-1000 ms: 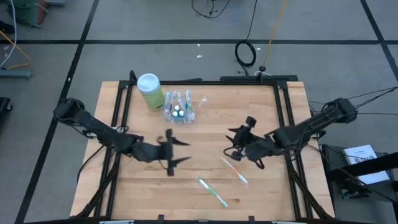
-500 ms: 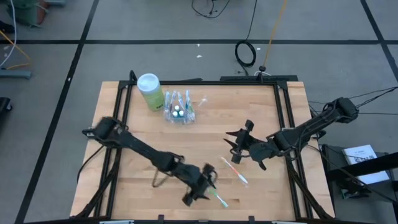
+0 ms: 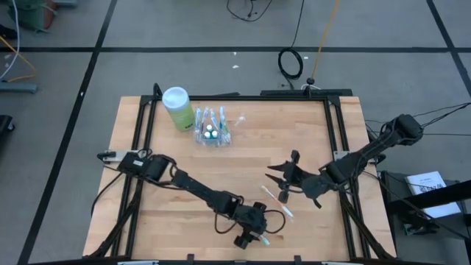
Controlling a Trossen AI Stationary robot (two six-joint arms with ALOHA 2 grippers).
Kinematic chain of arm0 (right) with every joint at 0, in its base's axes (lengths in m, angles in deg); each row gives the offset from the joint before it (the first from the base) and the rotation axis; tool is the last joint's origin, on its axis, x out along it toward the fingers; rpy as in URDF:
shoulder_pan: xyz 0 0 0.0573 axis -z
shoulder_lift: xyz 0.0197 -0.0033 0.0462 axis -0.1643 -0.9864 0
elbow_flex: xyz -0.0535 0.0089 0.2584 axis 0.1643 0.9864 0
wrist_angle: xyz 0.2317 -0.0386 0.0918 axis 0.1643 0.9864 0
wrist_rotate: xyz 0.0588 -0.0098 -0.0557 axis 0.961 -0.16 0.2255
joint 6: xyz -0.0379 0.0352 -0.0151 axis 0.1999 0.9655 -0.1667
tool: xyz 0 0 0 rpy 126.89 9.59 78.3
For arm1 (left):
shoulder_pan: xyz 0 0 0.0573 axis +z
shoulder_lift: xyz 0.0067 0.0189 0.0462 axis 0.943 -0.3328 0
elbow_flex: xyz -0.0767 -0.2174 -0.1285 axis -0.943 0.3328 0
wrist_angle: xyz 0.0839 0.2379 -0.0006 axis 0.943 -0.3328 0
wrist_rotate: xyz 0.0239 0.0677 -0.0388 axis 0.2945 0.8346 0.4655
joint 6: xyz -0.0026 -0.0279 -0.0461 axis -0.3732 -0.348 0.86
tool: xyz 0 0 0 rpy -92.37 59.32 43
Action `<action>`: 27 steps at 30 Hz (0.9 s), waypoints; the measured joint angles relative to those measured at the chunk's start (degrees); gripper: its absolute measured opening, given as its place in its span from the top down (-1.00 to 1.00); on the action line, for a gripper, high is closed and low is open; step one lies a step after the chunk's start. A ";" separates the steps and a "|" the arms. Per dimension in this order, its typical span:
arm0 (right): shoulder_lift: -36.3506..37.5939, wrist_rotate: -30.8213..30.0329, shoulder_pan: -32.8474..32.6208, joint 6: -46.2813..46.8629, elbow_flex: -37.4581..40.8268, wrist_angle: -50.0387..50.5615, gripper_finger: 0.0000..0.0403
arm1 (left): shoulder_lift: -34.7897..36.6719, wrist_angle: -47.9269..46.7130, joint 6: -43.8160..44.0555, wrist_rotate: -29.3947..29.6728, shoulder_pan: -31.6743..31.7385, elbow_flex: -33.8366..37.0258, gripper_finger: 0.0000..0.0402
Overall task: Pick & Place toothbrushing station
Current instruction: Put the green toothbrush into the transparent organizer
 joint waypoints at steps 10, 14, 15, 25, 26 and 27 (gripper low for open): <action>0.00 -0.01 -0.67 -3.31 0.31 -3.38 0.42 | 0.46 -2.53 -1.81 2.82 -0.02 0.11 0.55; 0.00 -0.01 -0.69 -3.45 0.31 -3.38 0.42 | 2.48 -4.49 -2.11 3.38 -0.27 0.32 0.91; 0.00 -0.03 -0.69 -3.45 0.31 -3.37 0.42 | 3.29 -4.78 -2.31 3.23 -0.52 0.33 0.94; 0.00 -0.03 -0.69 -3.48 0.30 -3.67 0.42 | 20.67 -13.91 -18.62 3.70 -2.79 1.13 0.96; 0.08 -0.03 -0.69 -3.48 0.29 -3.86 0.42 | 23.13 -14.72 -19.79 3.67 -2.68 1.62 0.95; 0.29 -0.03 -0.69 -3.48 0.29 -3.82 0.42 | 25.80 -15.32 -20.86 4.45 -2.65 2.30 0.95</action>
